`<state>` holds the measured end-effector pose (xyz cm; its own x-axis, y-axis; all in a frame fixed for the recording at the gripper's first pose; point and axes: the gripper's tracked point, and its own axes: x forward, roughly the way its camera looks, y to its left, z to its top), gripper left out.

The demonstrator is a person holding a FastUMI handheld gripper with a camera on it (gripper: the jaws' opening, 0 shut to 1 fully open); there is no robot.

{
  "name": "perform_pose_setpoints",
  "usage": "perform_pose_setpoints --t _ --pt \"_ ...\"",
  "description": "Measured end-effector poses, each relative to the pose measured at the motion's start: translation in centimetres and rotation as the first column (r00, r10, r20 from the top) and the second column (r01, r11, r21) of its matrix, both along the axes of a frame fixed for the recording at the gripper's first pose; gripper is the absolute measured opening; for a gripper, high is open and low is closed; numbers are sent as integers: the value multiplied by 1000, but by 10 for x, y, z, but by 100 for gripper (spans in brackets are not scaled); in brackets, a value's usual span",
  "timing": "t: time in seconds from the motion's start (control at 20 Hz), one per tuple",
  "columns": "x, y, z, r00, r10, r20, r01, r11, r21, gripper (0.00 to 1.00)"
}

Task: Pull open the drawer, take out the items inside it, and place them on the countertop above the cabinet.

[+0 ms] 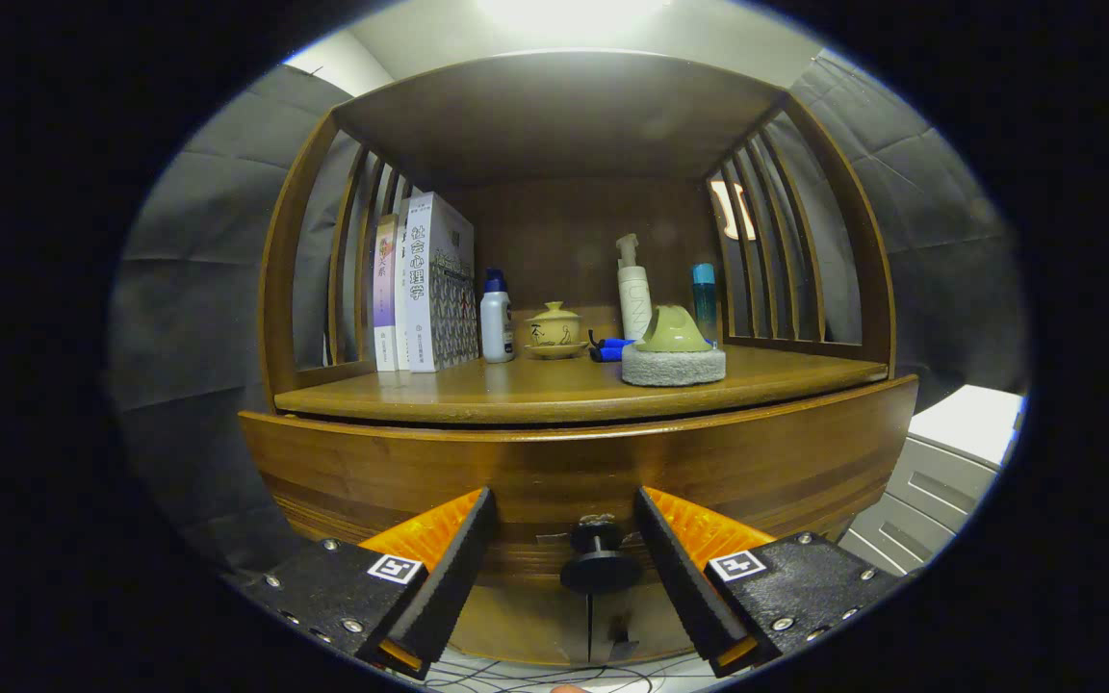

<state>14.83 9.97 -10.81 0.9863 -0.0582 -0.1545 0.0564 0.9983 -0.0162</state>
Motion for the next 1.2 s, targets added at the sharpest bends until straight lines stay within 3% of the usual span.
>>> perform_pose_setpoints --t 0.4,1.2 --pt "21 -1 -1 999 -15 28 16 1000 -14 93" --pt "17 0 4 999 -2 36 2 1000 -18 93"
